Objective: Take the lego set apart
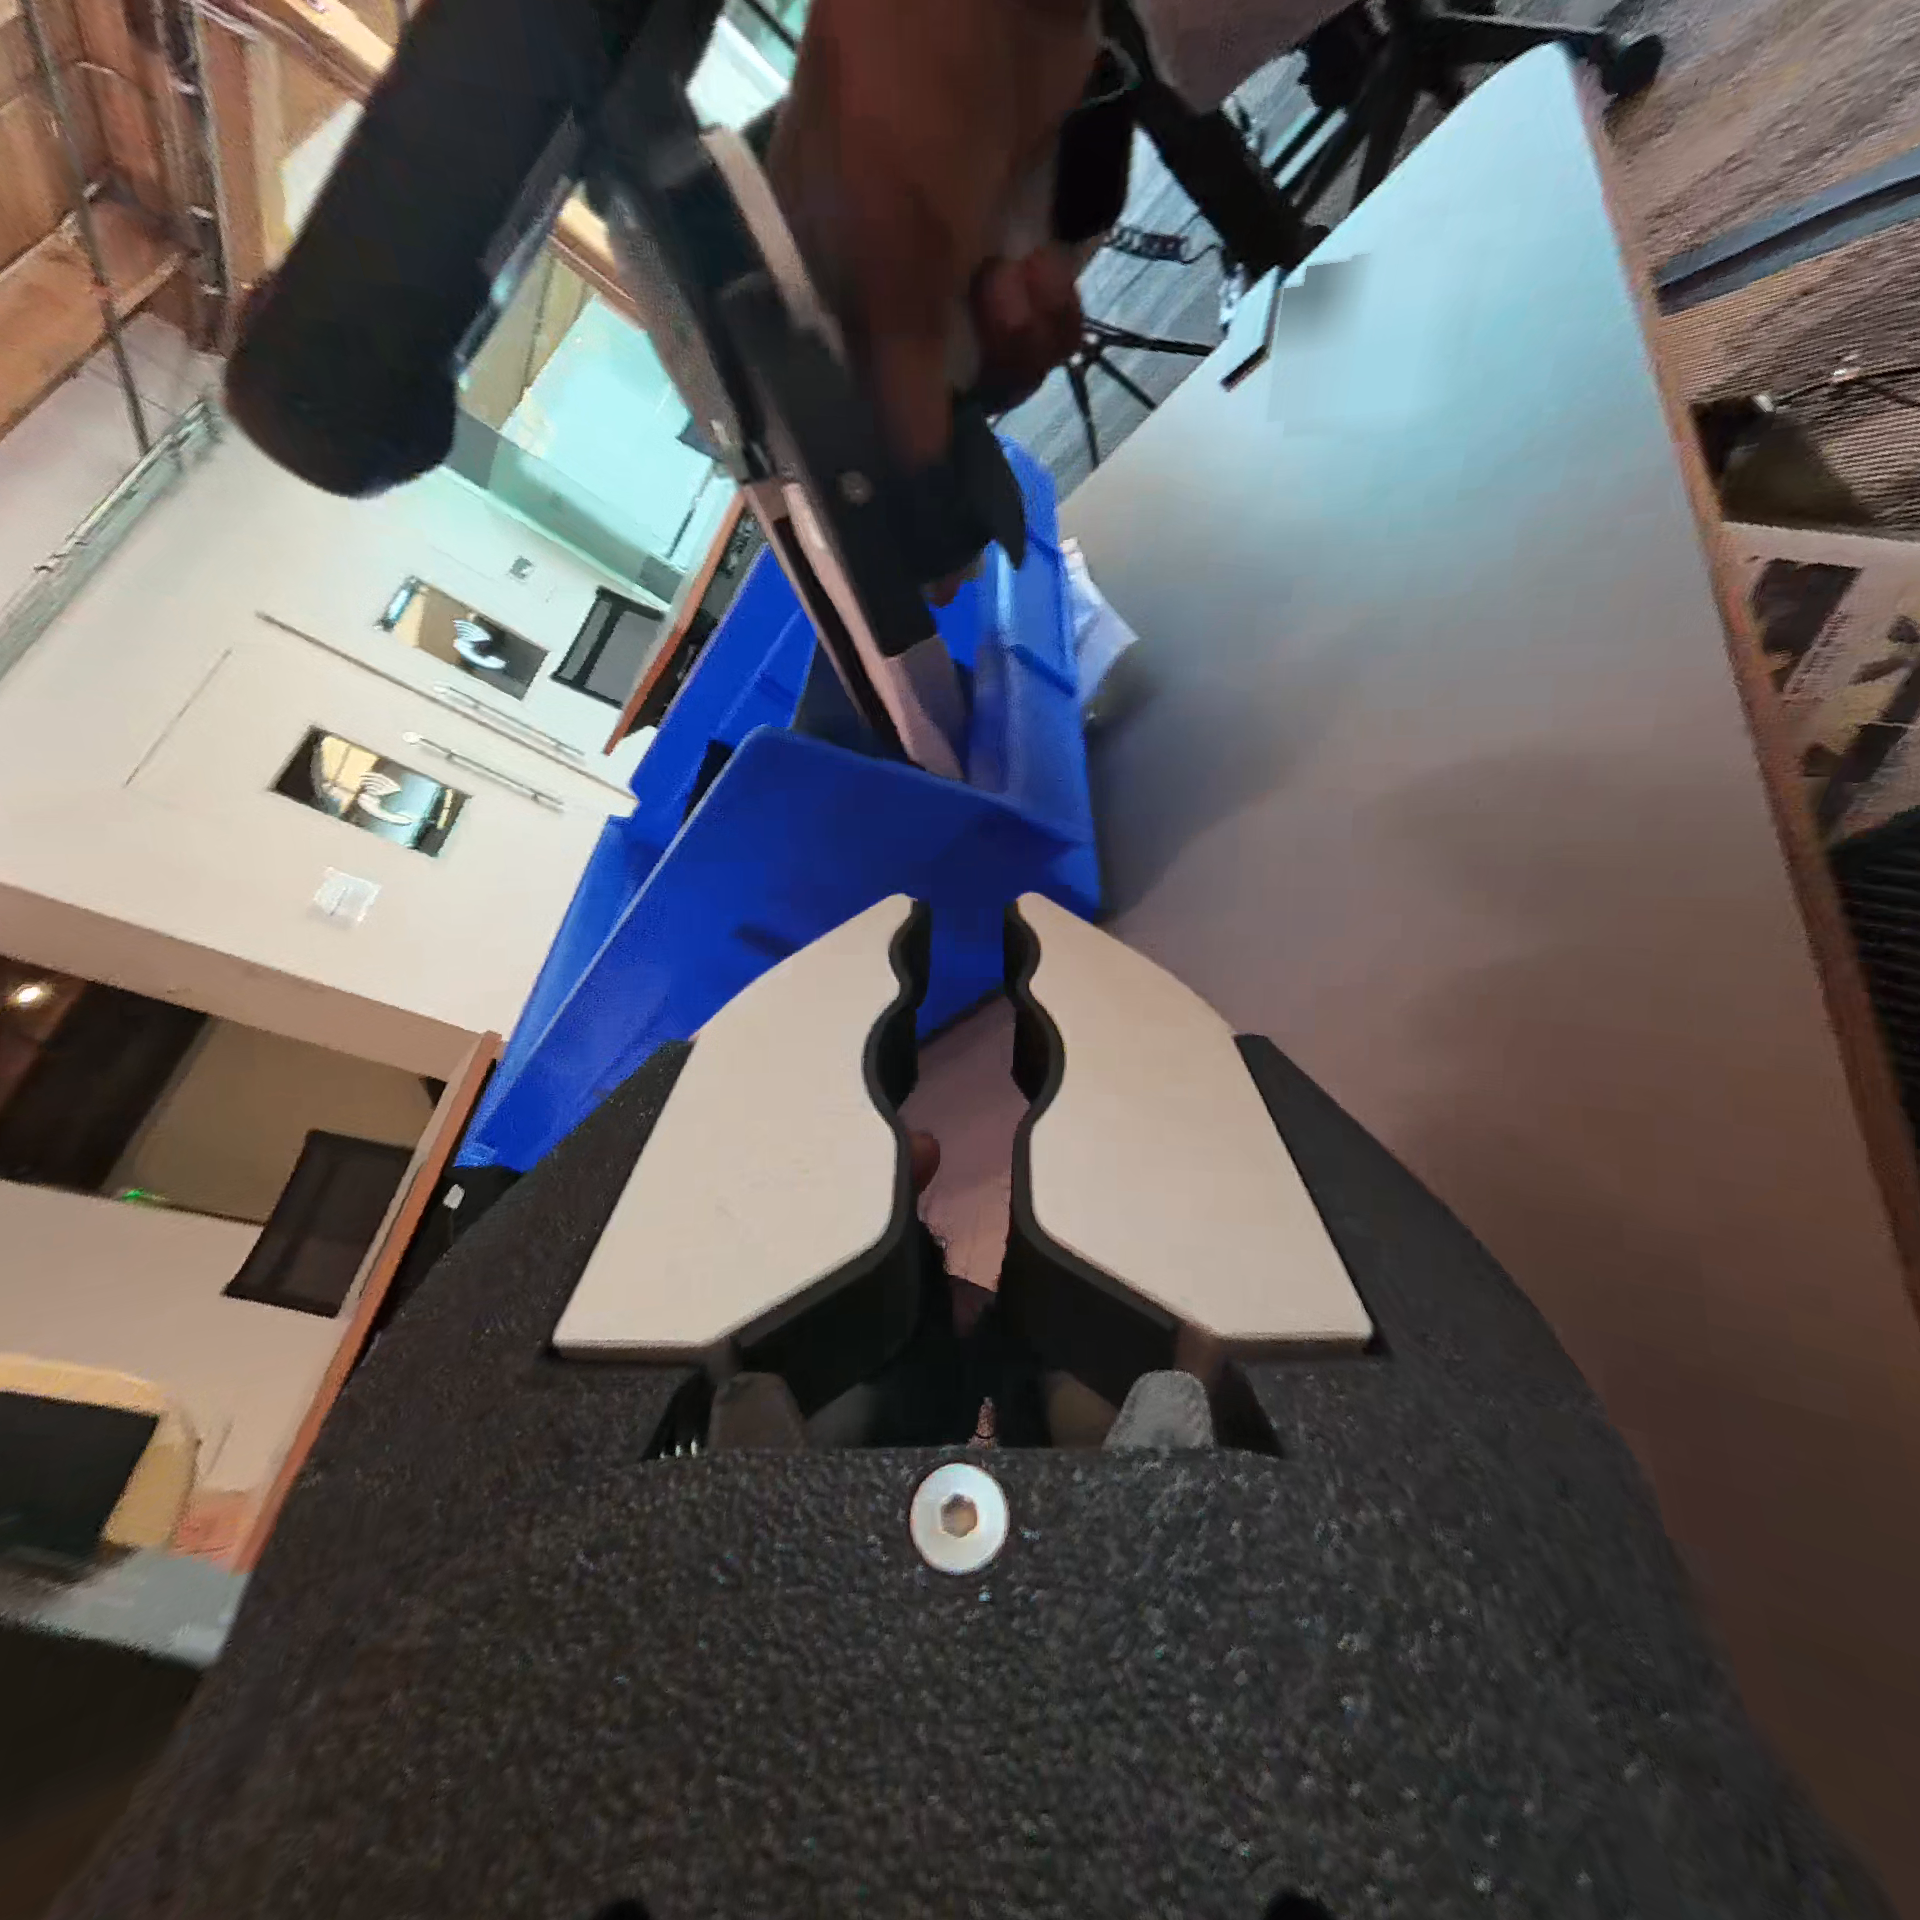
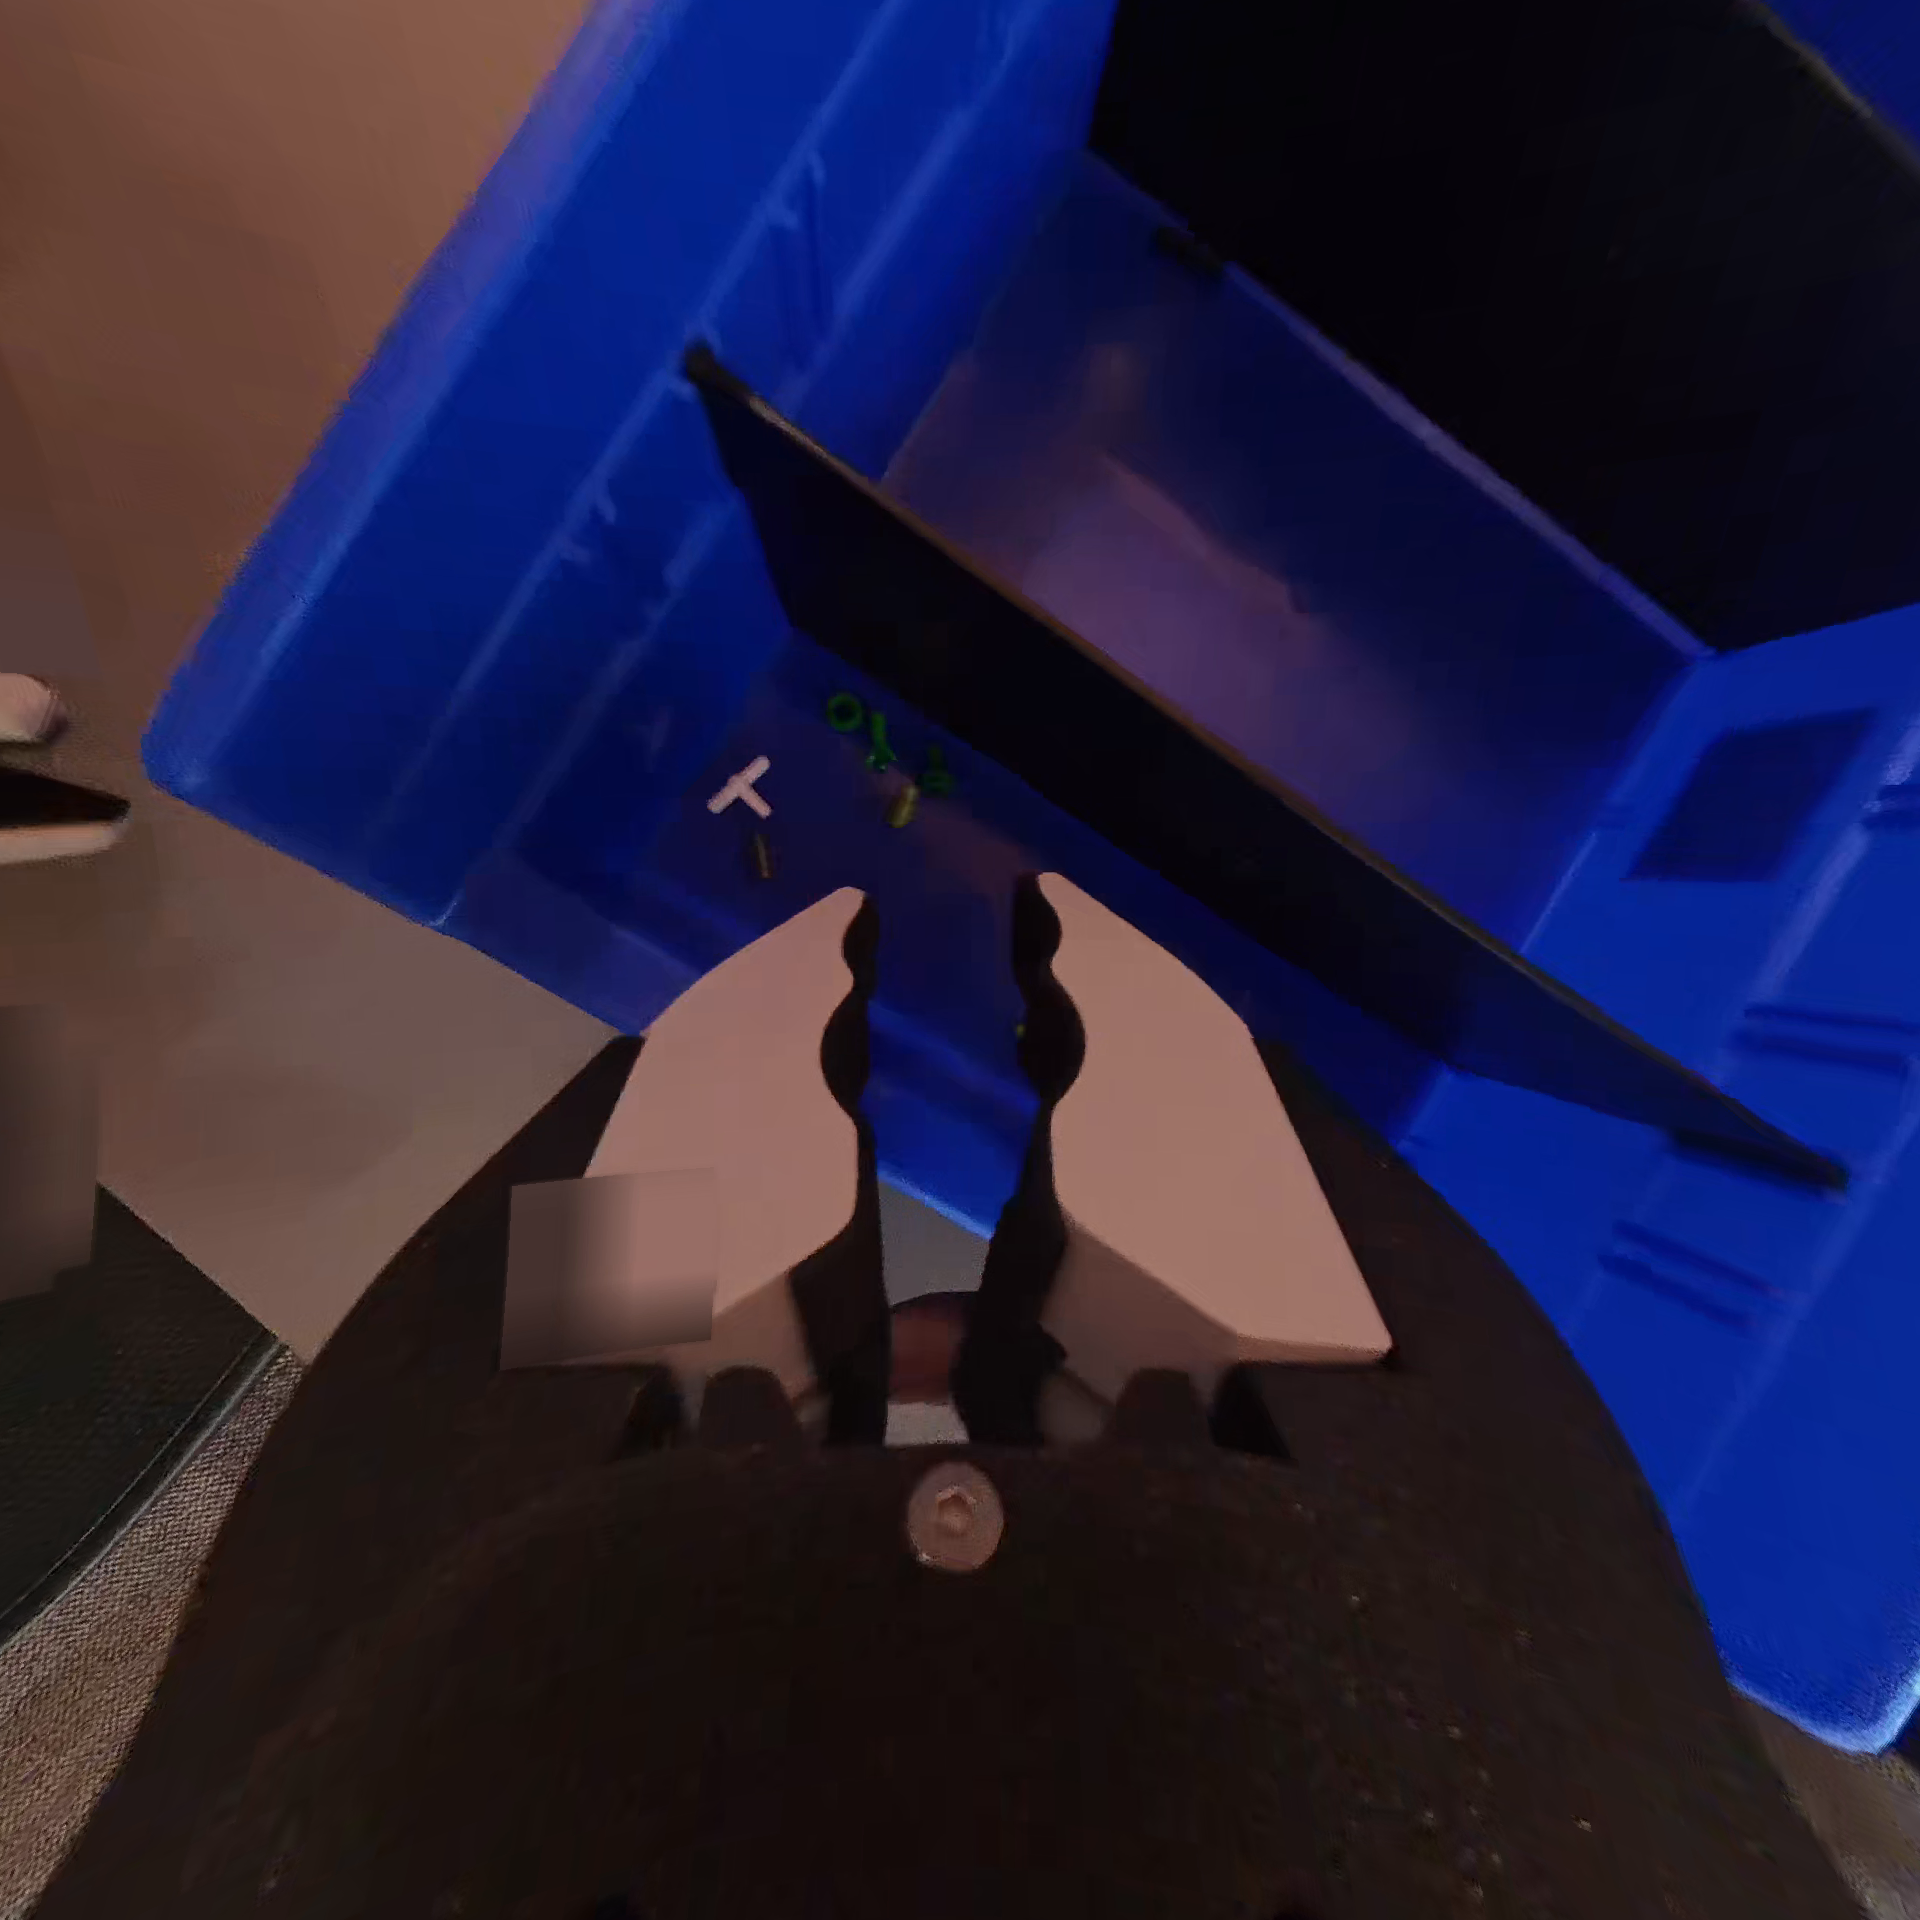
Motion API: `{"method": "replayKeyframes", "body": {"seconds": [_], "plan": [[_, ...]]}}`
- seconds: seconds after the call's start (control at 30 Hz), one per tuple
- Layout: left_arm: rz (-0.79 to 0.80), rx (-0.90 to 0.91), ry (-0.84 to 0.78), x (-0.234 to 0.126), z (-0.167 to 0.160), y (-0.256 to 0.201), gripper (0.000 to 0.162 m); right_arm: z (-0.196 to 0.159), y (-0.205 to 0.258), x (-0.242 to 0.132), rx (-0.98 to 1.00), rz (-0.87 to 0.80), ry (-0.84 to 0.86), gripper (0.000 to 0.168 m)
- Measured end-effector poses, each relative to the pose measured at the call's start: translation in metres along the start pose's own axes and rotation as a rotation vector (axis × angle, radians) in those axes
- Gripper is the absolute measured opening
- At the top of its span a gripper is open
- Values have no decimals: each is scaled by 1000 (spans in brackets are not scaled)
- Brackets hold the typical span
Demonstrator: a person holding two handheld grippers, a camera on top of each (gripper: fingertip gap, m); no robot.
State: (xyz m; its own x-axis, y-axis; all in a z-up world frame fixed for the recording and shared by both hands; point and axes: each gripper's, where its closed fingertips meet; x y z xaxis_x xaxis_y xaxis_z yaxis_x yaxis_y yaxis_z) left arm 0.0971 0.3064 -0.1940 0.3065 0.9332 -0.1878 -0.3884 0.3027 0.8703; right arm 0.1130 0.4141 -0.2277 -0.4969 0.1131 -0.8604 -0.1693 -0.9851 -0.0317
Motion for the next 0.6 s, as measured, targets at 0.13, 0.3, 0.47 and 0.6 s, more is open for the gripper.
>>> {"method": "replayKeyframes", "body": {"seconds": [0.13, 0.3, 0.47, 0.6], "plan": [[-56, -9, -6, 2, 4, -14, 14, 3, 5, -18, -69, 18, -105, 29], [-126, -27, 12, 10, 3, -26, 17, -19, -4, -37, -401, -116, -157, 43], [-154, -50, 18, 12, 2, -32, 17, -26, -9, -12, -709, -223, -10, 48], [-174, -52, 28, 12, -1, -34, 17, -27, -5, 3, -852, -239, 75, 31]]}}
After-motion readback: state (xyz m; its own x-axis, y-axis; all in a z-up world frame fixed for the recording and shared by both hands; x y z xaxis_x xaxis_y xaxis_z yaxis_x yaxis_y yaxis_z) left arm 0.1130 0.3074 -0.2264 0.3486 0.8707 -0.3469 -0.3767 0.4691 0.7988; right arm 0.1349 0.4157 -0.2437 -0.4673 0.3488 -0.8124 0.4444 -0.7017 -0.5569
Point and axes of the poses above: each gripper's, where its closed fingertips meet, x out along the fingers, z out of its top, y = z × x across the jaws, and after that the axes turned 9 degrees about x, right-handed
